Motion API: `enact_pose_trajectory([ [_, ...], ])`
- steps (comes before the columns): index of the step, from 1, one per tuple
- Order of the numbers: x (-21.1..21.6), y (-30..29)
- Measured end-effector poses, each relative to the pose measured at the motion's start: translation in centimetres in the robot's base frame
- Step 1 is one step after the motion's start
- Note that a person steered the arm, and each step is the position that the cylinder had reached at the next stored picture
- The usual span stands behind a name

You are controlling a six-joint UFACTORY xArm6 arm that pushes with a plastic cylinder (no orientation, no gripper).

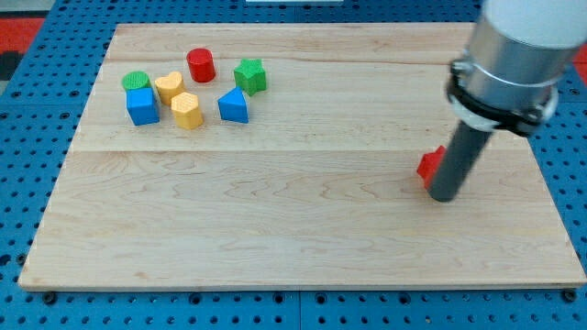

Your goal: Push the red star to top center

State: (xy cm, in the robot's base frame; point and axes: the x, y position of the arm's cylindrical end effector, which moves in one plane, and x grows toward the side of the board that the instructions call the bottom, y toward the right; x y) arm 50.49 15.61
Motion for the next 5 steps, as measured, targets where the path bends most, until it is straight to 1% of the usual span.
enact_pose_trajectory([
  [1, -0.7, -0.2],
  [2, 2.3, 1.8],
  [3, 1.9, 5.9],
  [4, -1.5, 6.4],
  [5, -4.1, 4.3],
])
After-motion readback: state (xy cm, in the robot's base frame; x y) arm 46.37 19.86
